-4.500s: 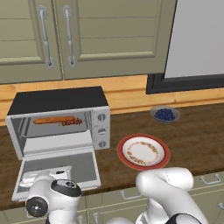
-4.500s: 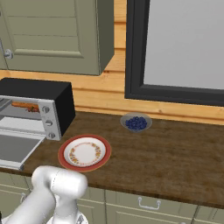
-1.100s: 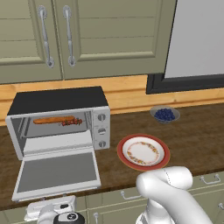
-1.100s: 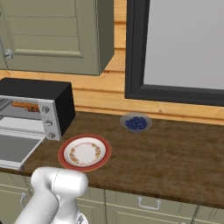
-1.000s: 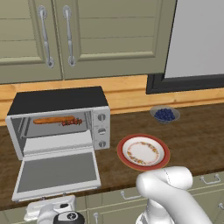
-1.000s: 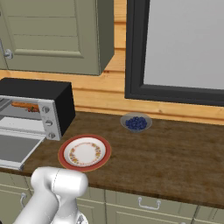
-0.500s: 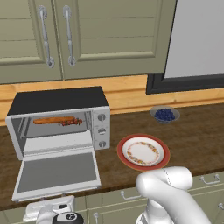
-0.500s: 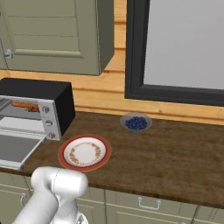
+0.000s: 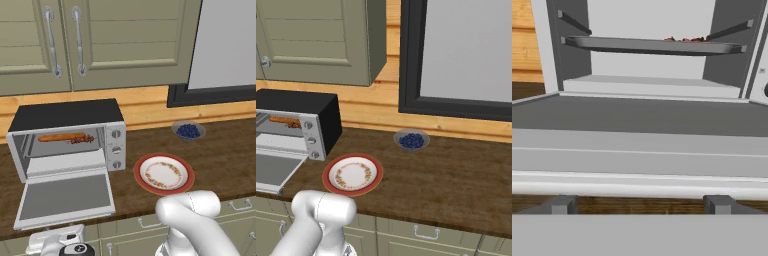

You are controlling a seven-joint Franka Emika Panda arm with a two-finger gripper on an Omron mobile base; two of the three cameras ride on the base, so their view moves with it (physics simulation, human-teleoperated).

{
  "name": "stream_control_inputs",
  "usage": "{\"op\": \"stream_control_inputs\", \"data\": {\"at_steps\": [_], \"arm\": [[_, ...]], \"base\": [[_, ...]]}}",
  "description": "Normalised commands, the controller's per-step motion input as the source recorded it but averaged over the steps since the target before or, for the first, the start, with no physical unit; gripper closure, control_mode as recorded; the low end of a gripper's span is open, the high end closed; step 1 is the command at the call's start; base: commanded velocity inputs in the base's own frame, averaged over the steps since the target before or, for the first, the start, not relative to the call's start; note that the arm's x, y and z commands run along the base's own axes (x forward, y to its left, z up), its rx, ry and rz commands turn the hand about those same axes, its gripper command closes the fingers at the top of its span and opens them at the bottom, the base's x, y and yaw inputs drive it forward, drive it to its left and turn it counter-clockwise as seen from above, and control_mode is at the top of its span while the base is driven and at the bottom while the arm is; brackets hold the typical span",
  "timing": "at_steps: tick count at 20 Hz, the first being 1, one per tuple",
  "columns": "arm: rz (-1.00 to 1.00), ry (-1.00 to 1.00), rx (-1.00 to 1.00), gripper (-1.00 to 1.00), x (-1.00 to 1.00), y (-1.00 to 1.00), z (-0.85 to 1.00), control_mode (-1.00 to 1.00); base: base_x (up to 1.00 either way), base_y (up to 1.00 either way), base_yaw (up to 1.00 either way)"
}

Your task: Pick up the kebab skewer and baguette bread, and place them inside the toaster oven. Close the toaster oven door and start by setting the timer.

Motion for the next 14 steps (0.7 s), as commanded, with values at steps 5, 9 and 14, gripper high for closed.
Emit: {"op": "stream_control_inputs", "data": {"at_steps": [5,9,14], "arm": [[0.0,0.0,0.0,-1.0,0.0,0.05,-0.09,-1.0],[0.0,0.0,0.0,-1.0,0.0,0.03,-0.04,-1.0],[0.0,0.0,0.0,-1.0,0.0,0.08,-0.1,-1.0]], "base": [[0.0,0.0,0.0],[0.0,0.0,0.0],[0.0,0.0,0.0]]}}
